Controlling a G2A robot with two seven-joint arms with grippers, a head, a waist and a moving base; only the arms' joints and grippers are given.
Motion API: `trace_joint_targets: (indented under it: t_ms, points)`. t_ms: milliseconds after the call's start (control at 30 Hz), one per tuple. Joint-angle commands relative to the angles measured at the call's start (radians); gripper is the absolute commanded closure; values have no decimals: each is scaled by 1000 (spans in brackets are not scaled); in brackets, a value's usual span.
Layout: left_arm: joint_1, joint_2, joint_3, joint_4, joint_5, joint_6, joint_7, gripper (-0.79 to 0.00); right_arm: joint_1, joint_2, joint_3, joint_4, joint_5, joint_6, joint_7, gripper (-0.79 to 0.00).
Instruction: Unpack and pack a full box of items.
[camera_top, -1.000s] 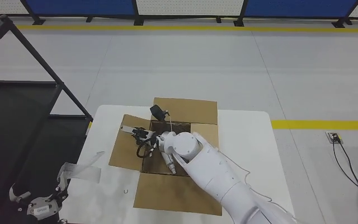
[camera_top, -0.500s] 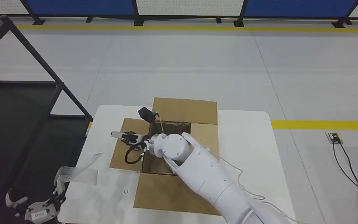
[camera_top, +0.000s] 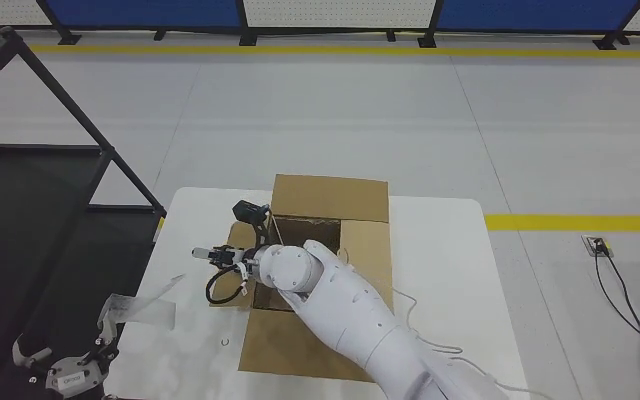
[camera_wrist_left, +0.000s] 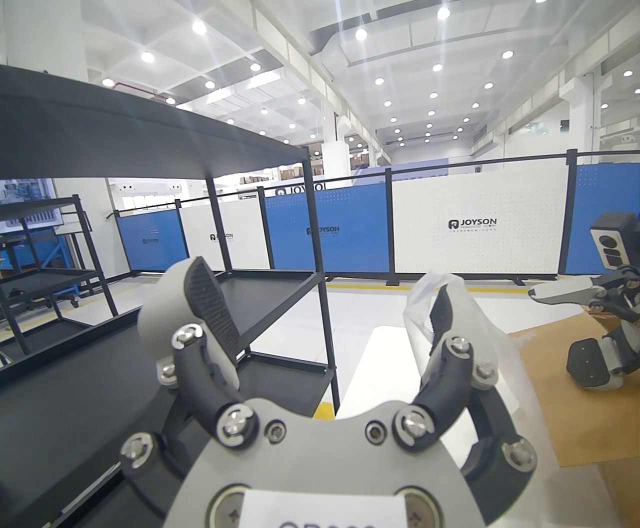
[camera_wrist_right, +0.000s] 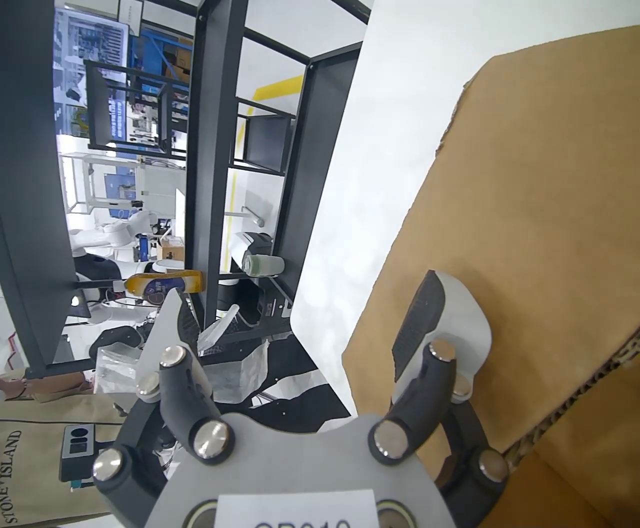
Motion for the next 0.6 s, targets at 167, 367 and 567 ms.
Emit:
trace_joint_targets:
  t_ms: [167,367,567]
  points:
    - [-8,-3,-2,7,16,-20,-12,-785,29,-17,28,56,24,-36,33,-785]
    - [-7,-4,-2,-10,38,-48,2,-785,47,4,83,72,57,-156,82,-785]
    - [11,-5,-13,-62,50,-81,46,-785,38,59,159,56,80,-304,127,-785]
